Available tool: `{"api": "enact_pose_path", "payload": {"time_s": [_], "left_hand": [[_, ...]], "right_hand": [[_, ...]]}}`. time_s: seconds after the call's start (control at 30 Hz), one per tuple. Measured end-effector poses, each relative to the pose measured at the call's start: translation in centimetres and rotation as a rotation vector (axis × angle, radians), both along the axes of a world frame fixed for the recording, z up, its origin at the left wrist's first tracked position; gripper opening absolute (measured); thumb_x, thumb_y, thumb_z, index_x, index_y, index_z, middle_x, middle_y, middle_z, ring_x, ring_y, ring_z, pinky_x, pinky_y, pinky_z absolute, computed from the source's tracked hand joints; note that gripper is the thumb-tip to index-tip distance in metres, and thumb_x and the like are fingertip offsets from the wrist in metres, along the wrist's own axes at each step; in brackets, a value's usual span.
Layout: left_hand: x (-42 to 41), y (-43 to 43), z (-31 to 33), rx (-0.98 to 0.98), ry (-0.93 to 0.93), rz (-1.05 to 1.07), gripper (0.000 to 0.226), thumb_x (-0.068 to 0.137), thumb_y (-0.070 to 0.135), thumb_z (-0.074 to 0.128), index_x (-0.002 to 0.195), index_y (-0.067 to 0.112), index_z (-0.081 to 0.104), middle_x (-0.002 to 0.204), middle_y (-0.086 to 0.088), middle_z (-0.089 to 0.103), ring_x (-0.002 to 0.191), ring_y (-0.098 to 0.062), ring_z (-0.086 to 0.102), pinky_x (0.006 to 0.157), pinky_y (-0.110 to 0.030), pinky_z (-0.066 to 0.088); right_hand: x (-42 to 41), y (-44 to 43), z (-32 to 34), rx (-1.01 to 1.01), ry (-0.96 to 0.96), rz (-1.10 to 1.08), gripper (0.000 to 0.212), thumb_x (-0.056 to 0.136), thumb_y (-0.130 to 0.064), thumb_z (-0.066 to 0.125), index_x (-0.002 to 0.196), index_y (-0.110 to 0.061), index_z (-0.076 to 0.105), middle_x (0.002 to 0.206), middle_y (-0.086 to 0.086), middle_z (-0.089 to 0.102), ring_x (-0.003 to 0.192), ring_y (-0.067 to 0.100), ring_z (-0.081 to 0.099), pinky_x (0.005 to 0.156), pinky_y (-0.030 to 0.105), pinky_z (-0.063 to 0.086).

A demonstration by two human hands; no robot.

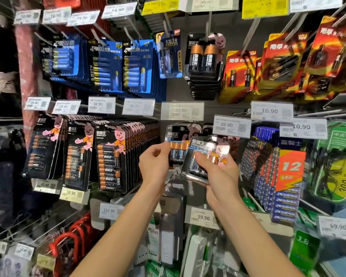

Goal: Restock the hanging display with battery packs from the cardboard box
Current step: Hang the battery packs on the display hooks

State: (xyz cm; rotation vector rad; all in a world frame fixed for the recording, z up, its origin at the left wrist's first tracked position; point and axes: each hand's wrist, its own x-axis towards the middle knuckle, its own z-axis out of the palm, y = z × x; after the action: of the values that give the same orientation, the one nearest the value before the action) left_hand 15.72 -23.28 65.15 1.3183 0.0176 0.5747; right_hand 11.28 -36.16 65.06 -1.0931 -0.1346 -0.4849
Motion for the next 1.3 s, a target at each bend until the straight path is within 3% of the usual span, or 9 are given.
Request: {"api": "enact_pose_path", "payload": {"time_s": [0.13, 0.27, 0.37, 0.43, 0.57, 0.7, 0.83, 1.07, 1.3], "left_hand": [[0.1, -0.2, -0.5, 0.108, -0.060, 0.113, 0.013, 0.094, 0.042, 0.068, 0.089, 0.031, 0.072, 0.094, 0.013, 0.073, 0.094, -0.009, 0.067, 0.096, -0.044, 0.055], [0.3, 0.3, -1.0, 0.061, -0.063, 0.136, 0.005, 0.092, 0.032, 0.072, 0.094, 0.028, 0.071, 0.098, 0.014, 0.070, 0.092, -0.002, 0.066, 0.091, -0.038, 0.057], [-0.6, 0.7, -1.3, 0.034, -0.118, 0.221, 0.009, 0.096, 0.018, 0.065, 0.104, 0.022, 0.066, 0.104, 0.007, 0.067, 0.074, 0.013, 0.057, 0.069, -0.009, 0.046], [-1.8, 0.8, -1.7, 0.034, -0.229, 0.206, 0.007, 0.097, 0.017, 0.062, 0.100, 0.023, 0.066, 0.096, 0.006, 0.066, 0.074, 0.001, 0.057, 0.072, -0.019, 0.047], [-4.2, 0.1, -1.4, 0.199, -0.348, -0.015, 0.001, 0.097, 0.026, 0.064, 0.098, 0.026, 0.065, 0.077, 0.012, 0.064, 0.071, -0.008, 0.057, 0.068, -0.030, 0.048], [-3.7, 0.0, -0.2, 0.225, -0.328, -0.043, 0.022, 0.092, 0.030, 0.071, 0.107, 0.030, 0.056, 0.085, 0.010, 0.069, 0.074, -0.014, 0.064, 0.071, -0.052, 0.056], [-2.3, 0.4, 0.2, 0.199, -0.313, -0.010, 0.026, 0.090, 0.029, 0.074, 0.108, 0.028, 0.055, 0.082, 0.020, 0.069, 0.070, -0.001, 0.062, 0.070, -0.033, 0.054], [-1.6, 0.2, -1.0, 0.110, -0.274, 0.046, 0.026, 0.089, 0.021, 0.075, 0.108, 0.021, 0.058, 0.092, 0.005, 0.064, 0.067, 0.007, 0.057, 0.064, -0.014, 0.048], [-1.1, 0.1, -1.5, 0.211, -0.265, 0.121, 0.018, 0.089, 0.028, 0.075, 0.100, 0.022, 0.061, 0.092, 0.008, 0.063, 0.073, 0.005, 0.053, 0.068, -0.012, 0.045]], "right_hand": [[-0.7, 0.0, -0.6, -0.034, -0.019, -0.057, 0.040, 0.082, 0.002, 0.079, 0.116, -0.013, 0.067, 0.107, 0.003, 0.075, 0.103, 0.014, 0.072, 0.099, 0.039, 0.055], [-1.6, -1.0, -1.4, -0.055, 0.011, -0.055, 0.034, 0.084, 0.002, 0.077, 0.082, -0.026, 0.058, 0.066, -0.018, 0.065, 0.062, -0.015, 0.061, 0.074, 0.017, 0.045], [-1.6, -1.2, -1.5, -0.123, -0.012, -0.050, 0.020, 0.083, 0.003, 0.072, 0.087, -0.016, 0.066, 0.085, 0.000, 0.075, 0.085, 0.009, 0.070, 0.087, 0.034, 0.052], [-1.3, -0.7, -1.0, -0.154, -0.057, -0.064, 0.022, 0.083, 0.005, 0.069, 0.100, -0.009, 0.069, 0.101, 0.015, 0.074, 0.094, 0.024, 0.068, 0.090, 0.041, 0.053], [-0.5, 1.1, 0.5, -0.248, -0.145, -0.022, 0.021, 0.085, 0.004, 0.068, 0.103, -0.008, 0.070, 0.098, 0.013, 0.075, 0.092, 0.022, 0.070, 0.084, 0.035, 0.057], [0.7, 2.3, 1.6, -0.314, -0.150, -0.024, 0.016, 0.090, -0.004, 0.071, 0.103, -0.013, 0.071, 0.094, 0.003, 0.077, 0.087, 0.011, 0.072, 0.076, 0.022, 0.055], [1.8, 2.5, 2.2, -0.396, -0.120, -0.092, 0.018, 0.091, -0.009, 0.072, 0.107, -0.016, 0.070, 0.094, -0.001, 0.076, 0.086, 0.009, 0.072, 0.076, 0.022, 0.055], [2.2, 2.6, 2.2, -0.541, -0.109, -0.128, 0.017, 0.093, -0.011, 0.069, 0.108, -0.016, 0.062, 0.095, -0.002, 0.072, 0.079, 0.001, 0.067, 0.063, 0.015, 0.049], [1.7, 2.0, 1.1, -0.600, -0.107, -0.253, 0.041, 0.088, -0.010, 0.073, 0.122, -0.023, 0.053, 0.097, -0.013, 0.066, 0.077, -0.006, 0.066, 0.055, 0.007, 0.048]]}}
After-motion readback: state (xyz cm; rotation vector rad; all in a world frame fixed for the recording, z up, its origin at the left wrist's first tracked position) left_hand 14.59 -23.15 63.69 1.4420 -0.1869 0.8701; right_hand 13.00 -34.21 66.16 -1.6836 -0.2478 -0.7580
